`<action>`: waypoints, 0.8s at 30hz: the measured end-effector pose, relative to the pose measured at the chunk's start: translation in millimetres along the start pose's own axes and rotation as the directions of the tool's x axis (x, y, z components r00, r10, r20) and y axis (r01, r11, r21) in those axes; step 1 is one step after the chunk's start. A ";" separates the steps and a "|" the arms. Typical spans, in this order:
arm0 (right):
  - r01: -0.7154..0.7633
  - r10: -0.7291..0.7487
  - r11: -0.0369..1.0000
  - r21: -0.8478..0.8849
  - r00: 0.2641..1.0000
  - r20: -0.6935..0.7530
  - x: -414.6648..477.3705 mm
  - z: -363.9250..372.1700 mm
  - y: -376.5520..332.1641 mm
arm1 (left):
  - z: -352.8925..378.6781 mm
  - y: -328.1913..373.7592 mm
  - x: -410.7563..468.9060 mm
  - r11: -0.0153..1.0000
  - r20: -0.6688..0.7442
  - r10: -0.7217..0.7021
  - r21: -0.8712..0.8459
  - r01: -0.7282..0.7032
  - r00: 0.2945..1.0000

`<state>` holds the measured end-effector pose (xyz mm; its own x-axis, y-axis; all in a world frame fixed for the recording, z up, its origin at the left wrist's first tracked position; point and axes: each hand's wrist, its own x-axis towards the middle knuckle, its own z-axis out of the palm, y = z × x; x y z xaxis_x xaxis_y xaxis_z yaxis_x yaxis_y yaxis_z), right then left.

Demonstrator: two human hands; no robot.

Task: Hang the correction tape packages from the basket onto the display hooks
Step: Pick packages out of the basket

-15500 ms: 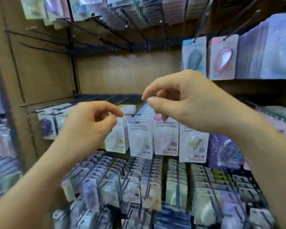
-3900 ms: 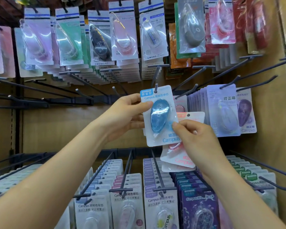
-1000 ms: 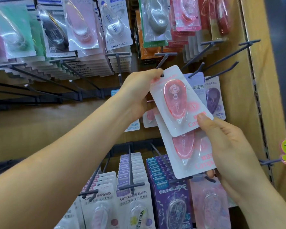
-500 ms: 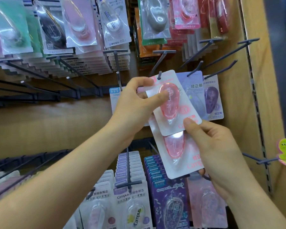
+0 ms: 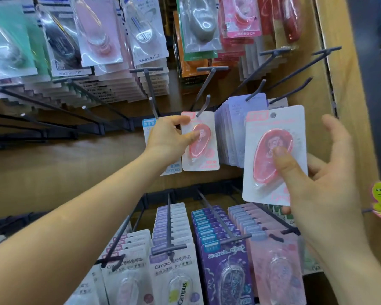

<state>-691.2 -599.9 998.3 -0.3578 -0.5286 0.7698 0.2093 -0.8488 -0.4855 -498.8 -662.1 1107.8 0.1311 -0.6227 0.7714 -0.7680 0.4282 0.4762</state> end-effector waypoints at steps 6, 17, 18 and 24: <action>-0.117 0.117 0.993 0.003 0.990 0.084 4.6 -1.2 6.3 | 17.2 -11.3 18.7 0.960 -0.005 0.100 0.262 -0.095 0.995; -0.248 0.242 0.969 -0.007 0.940 0.240 7.0 -2.7 7.7 | 5.4 5.8 -3.6 0.655 -0.011 0.251 0.738 -0.161 0.968; -0.247 0.244 0.969 -0.021 0.936 0.253 7.0 -2.7 8.1 | -1.1 4.5 -10.7 0.656 -0.029 0.333 0.726 -0.210 0.942; -0.261 0.264 0.964 -0.057 0.895 0.360 6.7 5.9 8.9 | -29.1 29.8 -49.4 0.876 0.102 0.274 -0.437 -0.204 0.956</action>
<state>-686.4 -611.0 1001.6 0.0631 -0.7015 0.7099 0.2433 -0.6790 -0.6926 -509.9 -599.6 1096.2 -0.1490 -0.5455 0.8248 -0.4252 0.7884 0.4446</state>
